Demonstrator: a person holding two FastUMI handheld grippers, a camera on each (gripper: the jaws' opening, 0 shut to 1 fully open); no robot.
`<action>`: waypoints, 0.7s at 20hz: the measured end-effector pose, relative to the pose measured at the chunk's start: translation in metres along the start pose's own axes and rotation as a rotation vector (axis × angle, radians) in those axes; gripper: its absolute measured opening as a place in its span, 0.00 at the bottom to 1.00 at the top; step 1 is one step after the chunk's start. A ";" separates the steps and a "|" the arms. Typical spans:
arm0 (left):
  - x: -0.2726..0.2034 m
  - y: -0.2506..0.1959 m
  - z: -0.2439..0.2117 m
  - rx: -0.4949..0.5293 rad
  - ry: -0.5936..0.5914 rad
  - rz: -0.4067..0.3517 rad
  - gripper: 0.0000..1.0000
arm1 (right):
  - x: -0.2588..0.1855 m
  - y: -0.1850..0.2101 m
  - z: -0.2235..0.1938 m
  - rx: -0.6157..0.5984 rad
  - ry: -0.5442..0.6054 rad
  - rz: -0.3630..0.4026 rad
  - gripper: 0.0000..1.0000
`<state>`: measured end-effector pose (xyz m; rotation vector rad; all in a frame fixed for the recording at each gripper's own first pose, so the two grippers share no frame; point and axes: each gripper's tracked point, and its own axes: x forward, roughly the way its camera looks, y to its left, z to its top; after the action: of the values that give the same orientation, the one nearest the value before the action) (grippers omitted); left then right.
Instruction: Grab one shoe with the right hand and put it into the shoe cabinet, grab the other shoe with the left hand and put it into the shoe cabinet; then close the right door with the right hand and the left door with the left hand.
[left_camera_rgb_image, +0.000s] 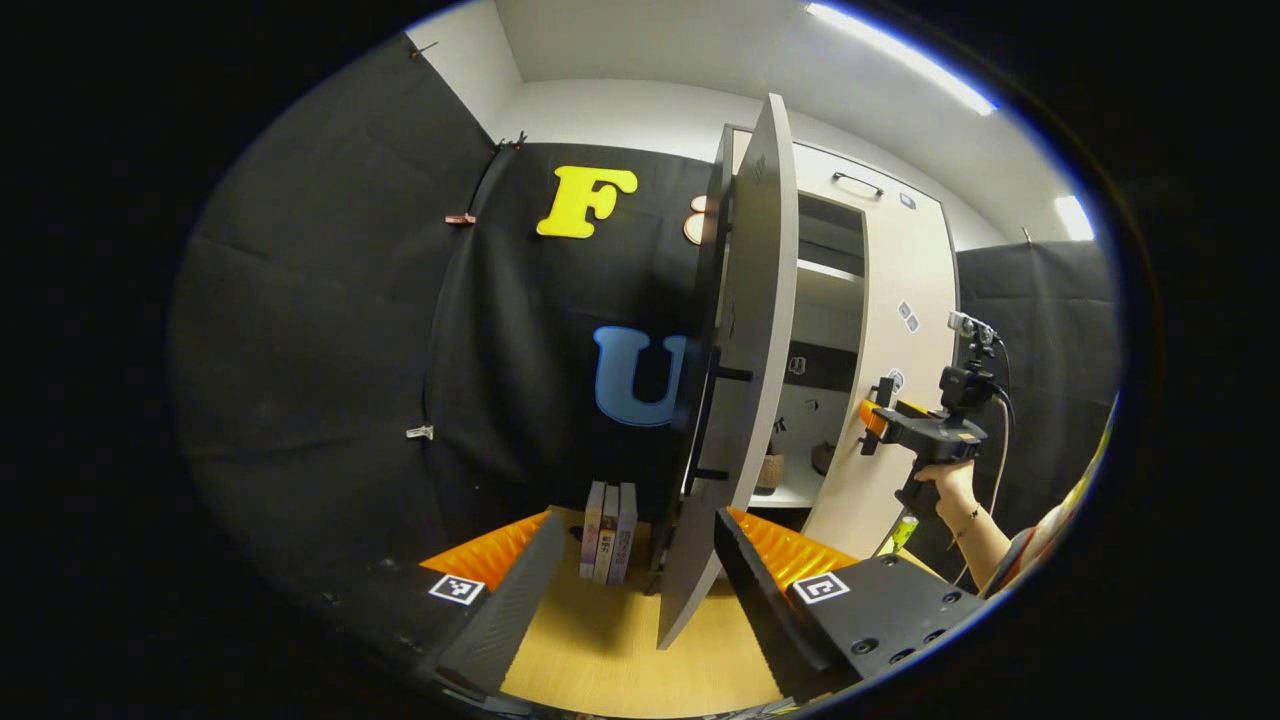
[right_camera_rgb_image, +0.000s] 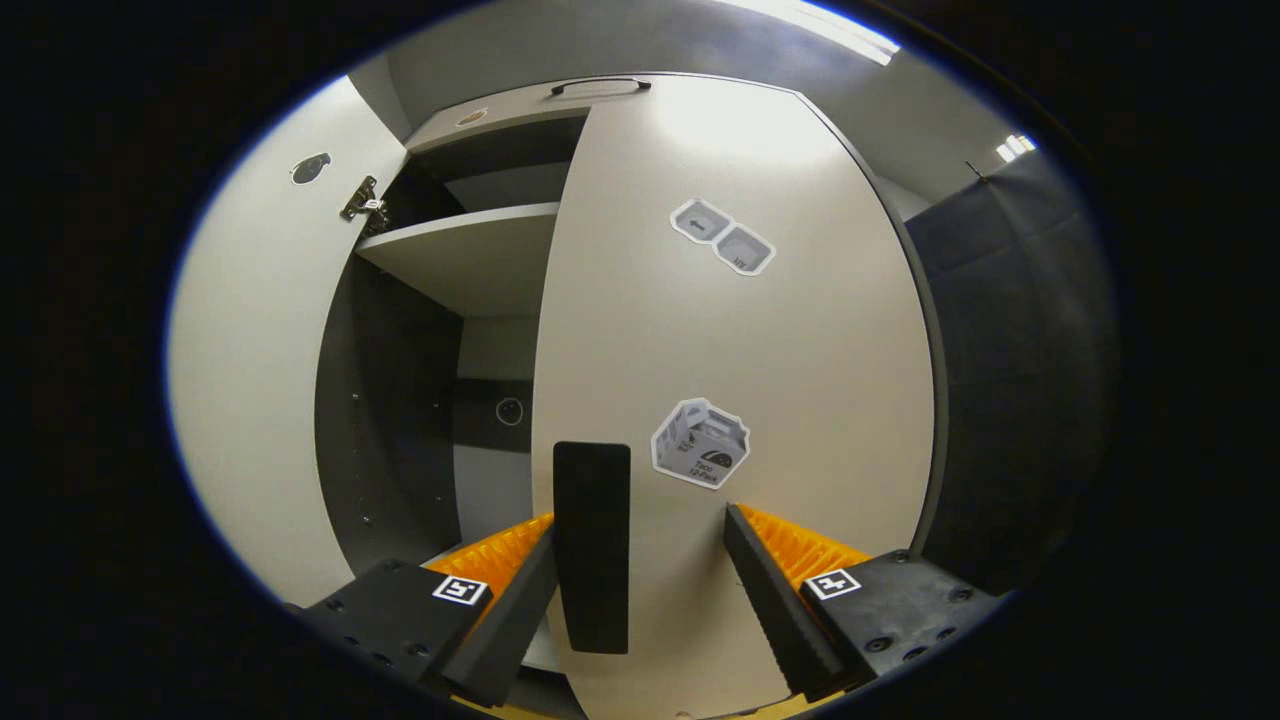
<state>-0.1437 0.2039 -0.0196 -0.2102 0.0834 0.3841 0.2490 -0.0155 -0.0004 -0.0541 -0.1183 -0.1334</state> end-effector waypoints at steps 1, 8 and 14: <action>0.006 0.002 0.000 -0.001 0.001 -0.010 0.95 | -0.007 0.001 0.006 0.003 -0.008 0.010 0.98; 0.049 0.004 -0.001 0.015 0.015 -0.116 0.95 | -0.107 -0.023 0.056 -0.032 -0.042 0.058 0.98; 0.068 -0.008 0.003 0.059 0.012 -0.205 0.95 | -0.172 -0.072 0.074 -0.036 -0.034 -0.040 0.97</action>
<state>-0.0777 0.2224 -0.0236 -0.1614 0.0837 0.1758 0.0615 -0.0601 0.0554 -0.0898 -0.1512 -0.1751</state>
